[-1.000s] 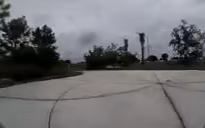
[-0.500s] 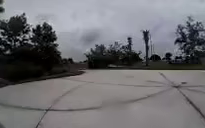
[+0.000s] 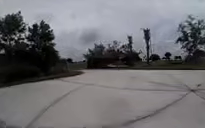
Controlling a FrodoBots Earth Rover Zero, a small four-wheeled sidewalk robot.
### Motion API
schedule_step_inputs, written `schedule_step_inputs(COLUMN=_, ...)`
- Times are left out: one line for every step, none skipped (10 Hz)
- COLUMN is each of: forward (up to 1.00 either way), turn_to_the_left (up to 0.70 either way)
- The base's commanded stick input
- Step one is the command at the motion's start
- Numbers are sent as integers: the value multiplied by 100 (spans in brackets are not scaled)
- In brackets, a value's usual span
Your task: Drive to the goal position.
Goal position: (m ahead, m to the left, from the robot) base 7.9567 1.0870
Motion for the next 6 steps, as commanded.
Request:
schedule_step_inputs(forward=85, turn_to_the_left=0)
schedule_step_inputs(forward=85, turn_to_the_left=0)
schedule_step_inputs(forward=85, turn_to_the_left=0)
schedule_step_inputs(forward=85, turn_to_the_left=0)
schedule_step_inputs(forward=85, turn_to_the_left=0)
schedule_step_inputs(forward=85, turn_to_the_left=0)
